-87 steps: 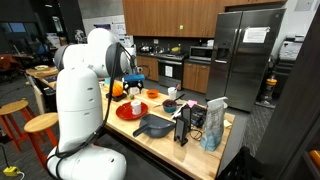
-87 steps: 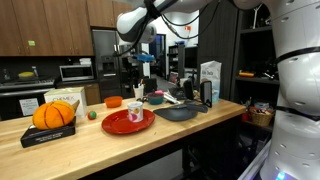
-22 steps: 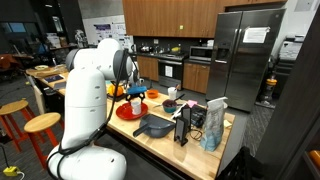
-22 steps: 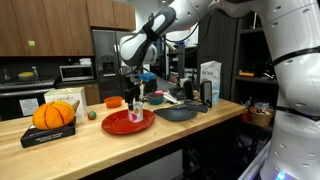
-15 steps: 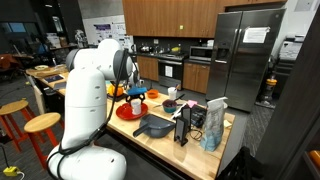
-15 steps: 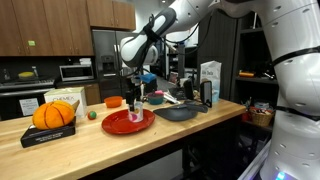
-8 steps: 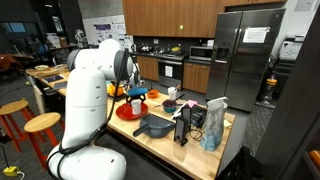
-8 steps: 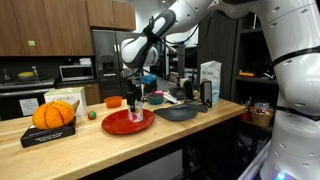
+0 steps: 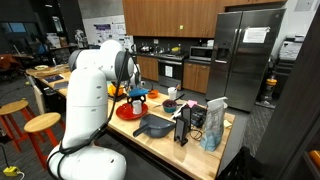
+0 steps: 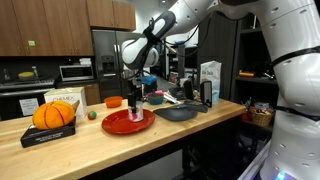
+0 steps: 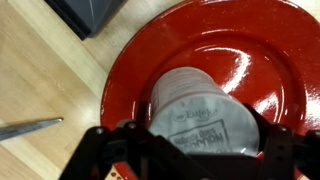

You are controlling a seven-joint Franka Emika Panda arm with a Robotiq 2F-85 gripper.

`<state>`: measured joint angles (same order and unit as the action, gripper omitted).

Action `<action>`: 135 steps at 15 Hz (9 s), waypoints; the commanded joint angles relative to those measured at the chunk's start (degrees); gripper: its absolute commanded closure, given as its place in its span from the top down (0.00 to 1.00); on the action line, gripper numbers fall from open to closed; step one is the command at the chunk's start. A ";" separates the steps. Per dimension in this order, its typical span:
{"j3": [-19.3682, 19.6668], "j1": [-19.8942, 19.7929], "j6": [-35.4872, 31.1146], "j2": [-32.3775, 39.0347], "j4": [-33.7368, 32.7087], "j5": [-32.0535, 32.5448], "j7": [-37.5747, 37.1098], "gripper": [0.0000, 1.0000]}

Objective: Remove the white can from the red plate and put it inside the purple bowl

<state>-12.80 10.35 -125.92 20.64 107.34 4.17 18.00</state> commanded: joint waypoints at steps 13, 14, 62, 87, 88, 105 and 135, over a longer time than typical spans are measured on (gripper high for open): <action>0.08 0.05 0.97 -0.88 -0.49 0.47 1.33 0.62; 0.08 0.20 1.27 -1.04 -0.71 0.66 1.23 0.62; 7.43 -3.08 0.13 -16.76 3.70 9.06 -13.50 0.62; 8.44 -6.55 1.53 -15.12 2.78 -3.44 -10.72 0.62; 8.20 -6.28 1.40 -15.27 2.88 -3.21 -10.94 0.62; 5.80 -3.21 0.94 -15.08 2.66 -1.07 -11.98 0.87; 9.92 -7.05 1.50 -5.73 -8.42 2.04 -8.86 0.62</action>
<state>-3.37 3.83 -124.95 14.70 100.04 5.55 9.53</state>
